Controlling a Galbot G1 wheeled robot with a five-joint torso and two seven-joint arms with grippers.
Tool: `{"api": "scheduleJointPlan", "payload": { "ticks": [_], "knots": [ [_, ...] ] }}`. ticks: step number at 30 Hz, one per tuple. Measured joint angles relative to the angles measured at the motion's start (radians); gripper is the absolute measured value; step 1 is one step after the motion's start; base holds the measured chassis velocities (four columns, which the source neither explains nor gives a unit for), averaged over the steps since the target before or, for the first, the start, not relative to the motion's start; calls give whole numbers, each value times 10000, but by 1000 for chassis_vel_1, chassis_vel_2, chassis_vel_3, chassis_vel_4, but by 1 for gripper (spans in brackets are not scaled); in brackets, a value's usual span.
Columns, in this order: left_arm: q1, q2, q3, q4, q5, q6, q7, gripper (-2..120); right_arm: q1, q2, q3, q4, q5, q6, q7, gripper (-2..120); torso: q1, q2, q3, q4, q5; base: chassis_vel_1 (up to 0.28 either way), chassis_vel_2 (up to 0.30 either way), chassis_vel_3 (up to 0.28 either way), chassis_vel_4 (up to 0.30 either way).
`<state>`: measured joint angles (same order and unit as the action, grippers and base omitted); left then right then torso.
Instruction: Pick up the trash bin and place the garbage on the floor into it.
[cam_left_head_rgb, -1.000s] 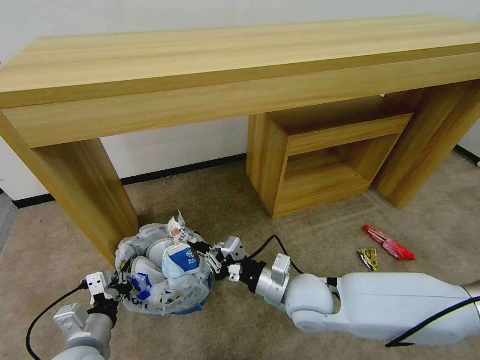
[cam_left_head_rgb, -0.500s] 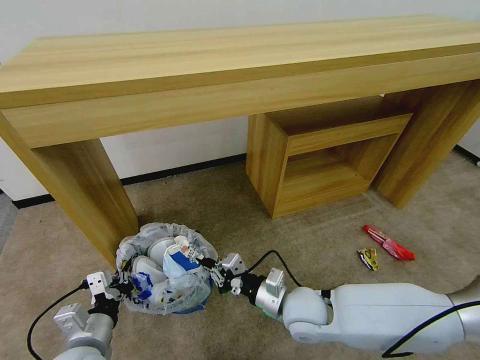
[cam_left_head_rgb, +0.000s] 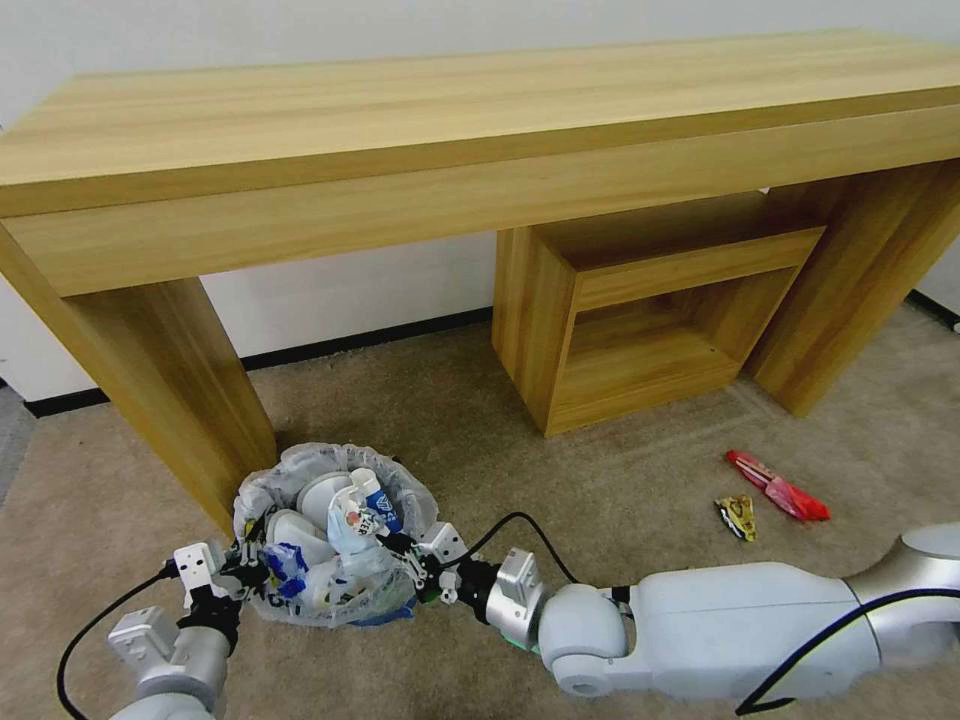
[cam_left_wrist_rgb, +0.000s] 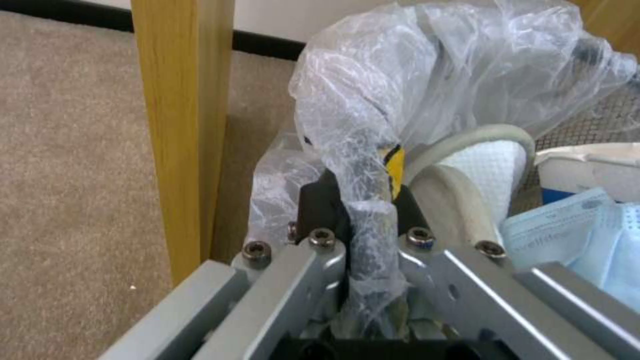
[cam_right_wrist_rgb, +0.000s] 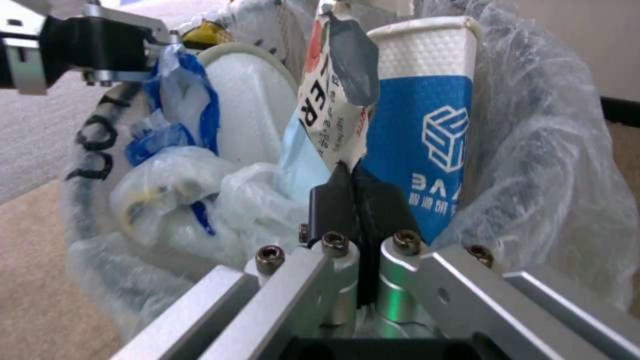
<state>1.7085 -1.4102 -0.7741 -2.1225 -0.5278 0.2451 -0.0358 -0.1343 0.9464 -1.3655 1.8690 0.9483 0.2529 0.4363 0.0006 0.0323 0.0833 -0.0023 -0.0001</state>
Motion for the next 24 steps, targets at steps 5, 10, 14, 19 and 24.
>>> {"api": "scheduleJointPlan", "payload": {
  "ticks": [5, 10, 14, 19, 24],
  "knots": [
    [4, -14, 18, -1, 18, -8, 12, 3, 29, 128, 17, -28, 64, -115, 159, 0, 0, 0, 0, 0, 0, 0, 0, 0, 0],
    [-11, -23, 39, 3, 25, -12, 19, 3, 40, 250, 113, -58, 111, -186, 282, 18, 0, 0, 0, 0, 0, 0, 0, 0, 0],
    [-10, -15, 39, 17, 23, -13, 21, 3, 59, 275, 173, -39, 126, -191, 279, 32, -1, -1, 0, 0, 0, 0, 0, 0, 0],
    [-9, 10, 28, 87, 25, -19, 25, 3, -31, 228, 461, 36, 76, -158, 257, 52, -1, 0, 0, 0, 0, 0, 0, 0, 0],
    [-12, 26, 44, 119, 35, -21, 32, 3, -241, 200, 817, -3, -9, -137, 268, 71, 0, 0, 0, -1, 1, 0, 0, 0, 0]
  ]
}}
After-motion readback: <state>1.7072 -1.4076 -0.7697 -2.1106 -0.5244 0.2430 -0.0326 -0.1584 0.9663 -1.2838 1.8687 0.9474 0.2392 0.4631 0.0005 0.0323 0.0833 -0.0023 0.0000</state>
